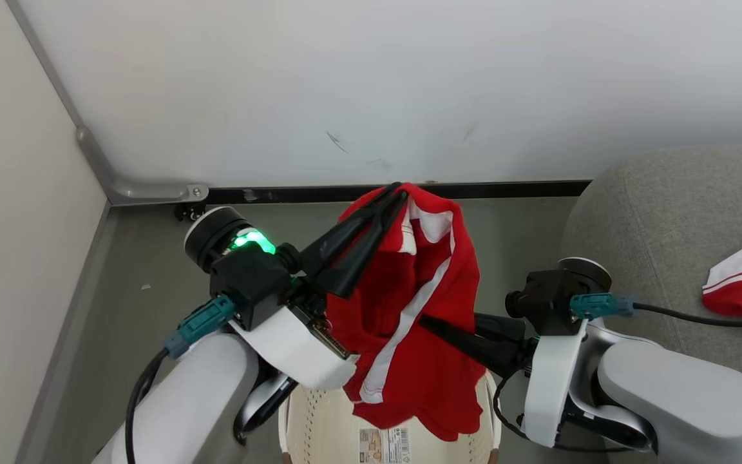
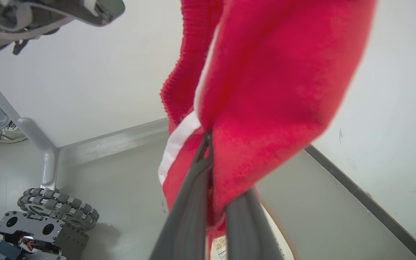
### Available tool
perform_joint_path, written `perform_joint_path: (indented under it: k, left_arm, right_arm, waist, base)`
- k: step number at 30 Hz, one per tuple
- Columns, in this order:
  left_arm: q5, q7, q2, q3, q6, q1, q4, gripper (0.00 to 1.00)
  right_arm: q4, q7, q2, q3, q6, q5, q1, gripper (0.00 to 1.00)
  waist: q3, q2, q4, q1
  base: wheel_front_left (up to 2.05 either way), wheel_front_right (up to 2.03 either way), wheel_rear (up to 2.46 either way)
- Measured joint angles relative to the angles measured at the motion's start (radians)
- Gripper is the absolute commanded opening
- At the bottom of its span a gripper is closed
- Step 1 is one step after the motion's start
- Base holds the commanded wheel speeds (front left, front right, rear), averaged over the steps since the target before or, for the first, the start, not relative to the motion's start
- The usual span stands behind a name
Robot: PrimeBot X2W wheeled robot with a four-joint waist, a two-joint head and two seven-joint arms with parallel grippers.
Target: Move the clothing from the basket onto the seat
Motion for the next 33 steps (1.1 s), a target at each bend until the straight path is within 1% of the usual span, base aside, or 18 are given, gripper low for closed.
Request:
perform_joint_path:
  k: [5, 7, 11, 12, 13, 14, 16, 17, 18, 19, 24, 28, 33]
  left_arm:
    - [-0.02, 0.0, 0.023, 0.048, 0.0, 0.016, 0.088, 0.0]
    - [-0.025, 0.0, 0.024, 0.056, 0.0, 0.018, 0.103, 0.0]
    - [-0.039, 0.0, 0.025, 0.082, 0.0, 0.053, 0.172, 0.0]
    - [-0.039, 0.0, 0.025, 0.082, 0.0, 0.053, 0.172, 0.02]
    - [-0.043, 0.0, 0.026, 0.083, 0.0, 0.06, 0.186, 0.16]
    - [-0.046, 0.0, 0.025, 0.087, 0.0, 0.067, 0.199, 0.32]
    - [-0.054, 0.0, 0.026, 0.092, 0.0, 0.077, 0.218, 0.44]
    - [-0.06, 0.0, 0.025, 0.093, 0.0, 0.078, 0.229, 0.57]
    - [-0.061, 0.0, 0.025, 0.095, 0.0, 0.078, 0.237, 0.84]
    - [-0.065, 0.0, 0.024, 0.099, 0.0, 0.079, 0.243, 1.0]
    - [-0.079, 0.0, 0.016, 0.127, 0.002, 0.094, 0.263, 1.0]
    - [-0.087, 0.0, 0.0, 0.171, 0.02, 0.1, 0.264, 1.0]
    - [-0.091, 0.0, -0.011, 0.225, 0.054, 0.111, 0.247, 1.0]
  right_arm:
    - [0.001, -0.055, -0.002, 0.006, 0.0, 0.007, 0.001, 0.0]
    - [0.001, -0.062, -0.004, 0.006, 0.0, 0.01, 0.001, 0.0]
    - [0.007, -0.118, -0.022, 0.006, 0.0, 0.028, 0.004, 0.0]
    - [0.007, -0.118, -0.022, 0.006, 0.0, 0.028, 0.004, 0.0]
    - [0.011, -0.128, -0.027, 0.006, 0.0, 0.028, 0.005, 0.0]
    - [0.017, -0.135, -0.032, 0.006, 0.0, 0.029, 0.005, 0.0]
    - [0.033, -0.145, -0.046, -0.004, 0.0, 0.039, 0.006, 0.0]
    - [0.038, -0.151, -0.054, -0.015, 0.0, 0.043, 0.006, 0.0]
    - [0.041, -0.153, -0.061, -0.027, 0.0, 0.047, 0.006, 0.0]
    - [0.048, -0.158, -0.065, -0.044, 0.0, 0.05, 0.007, 0.0]
    - [0.085, -0.171, -0.095, -0.119, 0.0, 0.072, 0.01, 0.0]
    - [0.105, -0.179, -0.124, -0.182, 0.0, 0.09, 0.051, 0.0]
    - [0.134, -0.18, -0.153, -0.264, 0.0, 0.1, 0.101, 0.0]
  waist:
    - [-0.005, 0.0, -0.011, -0.0001]
    - [-0.007, 0.0, -0.014, -0.0001]
    - [-0.013, 0.0, -0.028, -0.0001]
    - [-0.013, 0.0, -0.028, -0.0001]
    - [-0.014, 0.0, -0.031, 0.0]
    - [-0.016, 0.0, -0.035, 0.0]
    - [-0.019, -0.0001, -0.041, 0.0]
    - [-0.02, 0.0, -0.045, 0.0]
    - [-0.022, 0.0, -0.048, 0.0]
    - [-0.023, 0.0, -0.051, -0.0001]
    - [-0.032, 0.0, -0.068, 0.0]
    - [-0.038, 0.0, -0.08, 0.0]
    - [-0.045, 0.0, -0.099, 0.0]
  base:
    - [0.0, 0.0, 0.0]
    - [0.0, 0.0, 0.0]
    - [0.0, 0.0, 0.0]
    - [0.0, 0.0, 0.0]
    - [0.0, 0.0, 0.0]
    - [0.0, 0.0, 0.0]
    - [0.0, 0.0, 0.0]
    - [0.0, 0.0, 0.0]
    - [0.0, 0.0, 0.0]
    - [0.0, 0.0, 0.0]
    - [0.0, 0.0, 0.0]
    - [0.0, 0.0, 0.0]
    - [0.0, 0.0, 0.0]
